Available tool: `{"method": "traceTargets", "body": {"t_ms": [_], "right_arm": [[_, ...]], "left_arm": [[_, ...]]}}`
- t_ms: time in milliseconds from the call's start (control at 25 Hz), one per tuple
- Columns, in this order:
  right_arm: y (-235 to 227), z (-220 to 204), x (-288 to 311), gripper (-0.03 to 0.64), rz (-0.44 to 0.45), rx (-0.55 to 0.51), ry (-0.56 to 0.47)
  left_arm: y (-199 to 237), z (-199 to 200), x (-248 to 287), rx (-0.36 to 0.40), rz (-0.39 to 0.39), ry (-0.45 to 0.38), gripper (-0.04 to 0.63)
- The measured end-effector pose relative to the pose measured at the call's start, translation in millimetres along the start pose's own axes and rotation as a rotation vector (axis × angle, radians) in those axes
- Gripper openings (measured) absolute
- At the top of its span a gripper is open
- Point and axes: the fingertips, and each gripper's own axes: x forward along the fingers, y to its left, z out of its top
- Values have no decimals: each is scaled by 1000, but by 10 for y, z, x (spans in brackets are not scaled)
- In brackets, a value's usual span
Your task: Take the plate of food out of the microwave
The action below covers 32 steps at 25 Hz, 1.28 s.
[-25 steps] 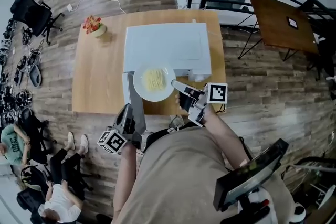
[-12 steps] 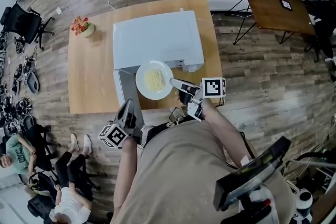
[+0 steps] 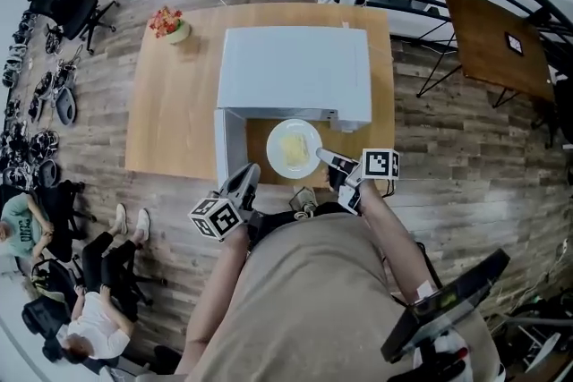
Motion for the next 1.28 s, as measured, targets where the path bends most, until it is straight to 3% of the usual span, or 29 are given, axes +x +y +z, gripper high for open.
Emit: {"method": "traceTargets", "body": {"t_ms": [480,600,800,1280], "right_arm": [[-1135,-159,235,17,-214,71,37],[-1329,-180,313,15,-232,89,30],[-1815,-221,383,17,-280,133,23],[-2520,-260,489,15,-342,190,-28]], "left_arm": [[83,-115,-2,44,35,24,3],[65,-80,33,94,34,34,3],[31,-4,-39,113,46,13,3],[150,-29,-330,65,114,-31,3]]}}
